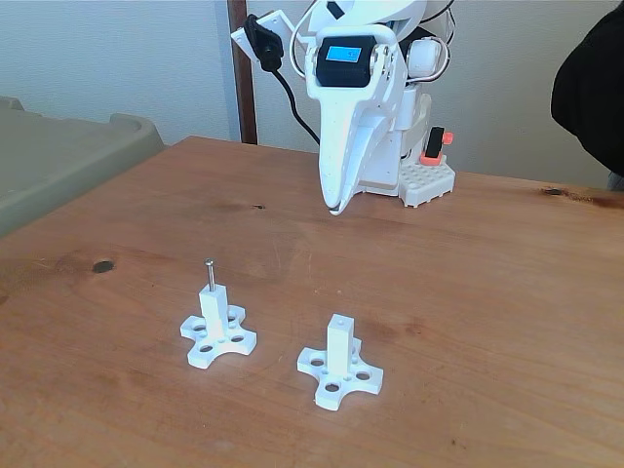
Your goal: Grab the screw and set it in the hole.
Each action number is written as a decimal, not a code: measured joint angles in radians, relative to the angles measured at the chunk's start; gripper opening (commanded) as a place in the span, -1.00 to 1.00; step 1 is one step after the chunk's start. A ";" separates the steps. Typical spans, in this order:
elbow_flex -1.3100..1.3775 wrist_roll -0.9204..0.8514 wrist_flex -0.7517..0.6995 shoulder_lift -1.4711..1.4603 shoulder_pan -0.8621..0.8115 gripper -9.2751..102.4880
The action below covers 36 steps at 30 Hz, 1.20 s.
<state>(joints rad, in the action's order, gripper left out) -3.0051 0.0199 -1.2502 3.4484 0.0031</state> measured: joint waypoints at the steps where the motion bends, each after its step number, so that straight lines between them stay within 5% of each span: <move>1: 0.000 0.000 0.000 0.000 0.000 -0.91; 36: 0.106 0.104 -0.055 -0.008 -0.021 -0.91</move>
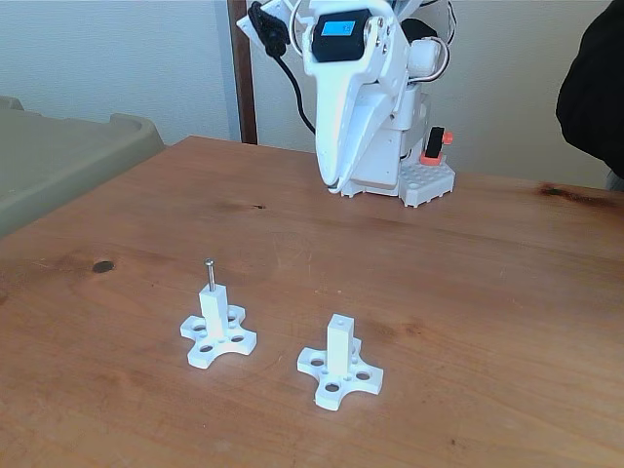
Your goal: Grab the screw and set it in the hole.
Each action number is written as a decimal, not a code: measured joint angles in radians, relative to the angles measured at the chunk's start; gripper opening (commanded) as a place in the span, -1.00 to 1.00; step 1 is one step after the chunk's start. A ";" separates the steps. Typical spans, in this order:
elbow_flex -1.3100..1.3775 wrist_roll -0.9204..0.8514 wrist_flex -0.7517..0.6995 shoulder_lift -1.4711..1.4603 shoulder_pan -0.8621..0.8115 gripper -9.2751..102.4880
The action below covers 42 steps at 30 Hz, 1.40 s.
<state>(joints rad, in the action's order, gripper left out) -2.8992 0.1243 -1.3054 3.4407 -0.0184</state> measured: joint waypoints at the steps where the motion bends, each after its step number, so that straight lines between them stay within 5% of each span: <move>1: 0.006 0.000 0.000 -0.012 0.000 -0.91; 22: 0.345 -0.069 0.187 -0.575 -0.103 -0.91; 42: 0.792 -0.057 0.089 -1.150 -0.117 -0.91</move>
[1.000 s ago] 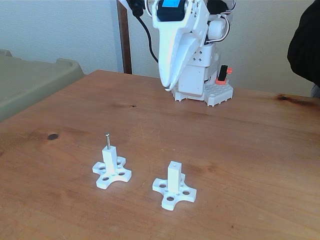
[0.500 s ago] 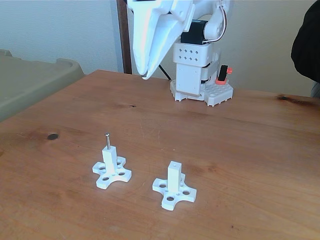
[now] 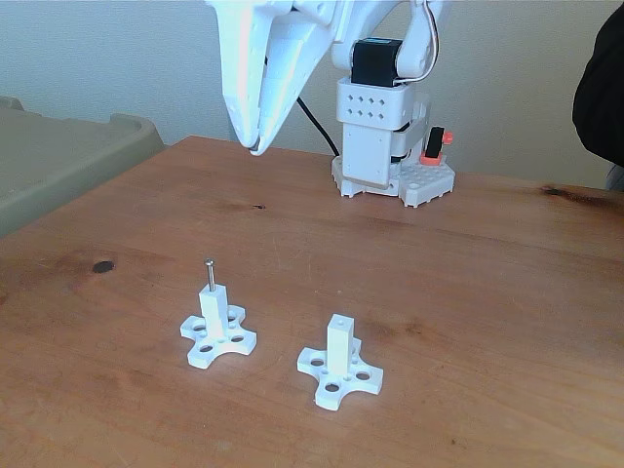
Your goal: Grab the screw and set it in the hole.
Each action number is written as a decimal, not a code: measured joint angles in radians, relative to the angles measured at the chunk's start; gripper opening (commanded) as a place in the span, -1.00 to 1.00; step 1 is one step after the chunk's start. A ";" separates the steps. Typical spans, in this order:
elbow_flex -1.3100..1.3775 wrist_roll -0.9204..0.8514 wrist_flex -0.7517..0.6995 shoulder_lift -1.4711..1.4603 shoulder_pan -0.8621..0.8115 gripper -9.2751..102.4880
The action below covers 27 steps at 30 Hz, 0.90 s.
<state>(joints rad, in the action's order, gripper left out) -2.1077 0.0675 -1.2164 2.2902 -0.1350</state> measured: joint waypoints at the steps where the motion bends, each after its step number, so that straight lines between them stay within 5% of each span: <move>1: 0.040 0.000 -0.028 -0.052 0.003 -0.91; 27: 0.261 0.000 -0.044 -0.390 -0.012 -0.77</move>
<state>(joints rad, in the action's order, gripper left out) -1.8469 0.0675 -1.2609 1.9006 -0.1473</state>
